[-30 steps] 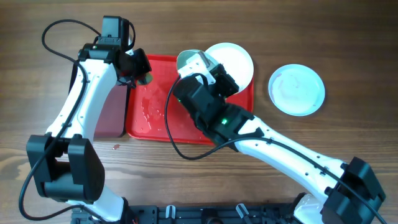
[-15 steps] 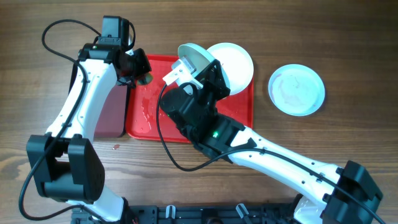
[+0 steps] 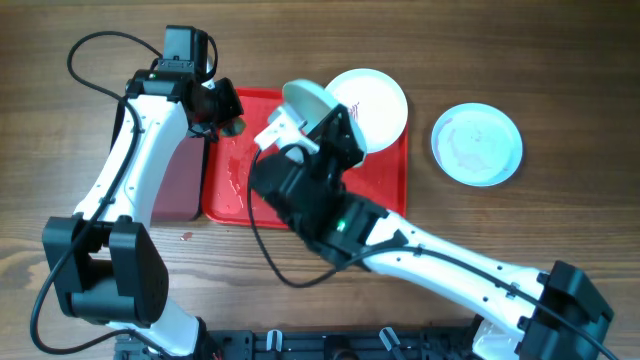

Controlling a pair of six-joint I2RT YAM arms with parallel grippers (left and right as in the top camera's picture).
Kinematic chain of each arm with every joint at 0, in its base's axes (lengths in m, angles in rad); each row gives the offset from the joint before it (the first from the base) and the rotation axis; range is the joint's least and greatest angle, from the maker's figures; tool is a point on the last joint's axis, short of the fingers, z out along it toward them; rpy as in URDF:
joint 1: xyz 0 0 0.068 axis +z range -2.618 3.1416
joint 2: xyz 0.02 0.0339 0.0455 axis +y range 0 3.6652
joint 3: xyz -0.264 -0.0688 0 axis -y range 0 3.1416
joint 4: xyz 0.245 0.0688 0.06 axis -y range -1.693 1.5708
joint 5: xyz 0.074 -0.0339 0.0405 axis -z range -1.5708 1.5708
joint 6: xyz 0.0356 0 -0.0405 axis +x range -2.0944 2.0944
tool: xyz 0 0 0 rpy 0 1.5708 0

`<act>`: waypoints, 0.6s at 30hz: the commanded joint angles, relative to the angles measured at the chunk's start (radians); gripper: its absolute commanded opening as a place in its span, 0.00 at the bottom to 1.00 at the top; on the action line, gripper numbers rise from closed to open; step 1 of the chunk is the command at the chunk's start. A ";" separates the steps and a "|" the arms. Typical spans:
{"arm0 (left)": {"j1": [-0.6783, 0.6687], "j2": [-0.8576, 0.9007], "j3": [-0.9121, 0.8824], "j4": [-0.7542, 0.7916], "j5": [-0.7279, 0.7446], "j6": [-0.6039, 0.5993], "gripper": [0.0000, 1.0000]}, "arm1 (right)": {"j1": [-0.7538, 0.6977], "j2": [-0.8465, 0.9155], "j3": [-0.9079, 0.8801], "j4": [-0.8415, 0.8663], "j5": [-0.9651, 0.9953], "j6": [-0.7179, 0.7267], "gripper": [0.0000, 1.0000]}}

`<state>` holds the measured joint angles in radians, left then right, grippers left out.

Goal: Clean dirty plates on tray and stack at the side

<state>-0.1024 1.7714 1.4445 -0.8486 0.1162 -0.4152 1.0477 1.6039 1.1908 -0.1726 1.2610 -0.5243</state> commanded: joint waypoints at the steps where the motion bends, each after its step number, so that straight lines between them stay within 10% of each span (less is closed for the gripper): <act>1: 0.003 0.010 -0.005 0.000 -0.013 0.015 0.04 | -0.005 -0.011 -0.015 -0.005 0.026 0.040 0.04; 18: 0.003 0.010 -0.005 -0.004 -0.013 0.015 0.04 | -0.052 -0.020 -0.014 -0.227 -0.385 0.407 0.04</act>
<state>-0.1024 1.7714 1.4445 -0.8520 0.1162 -0.4152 1.0241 1.6039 1.1805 -0.3893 0.9615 -0.2089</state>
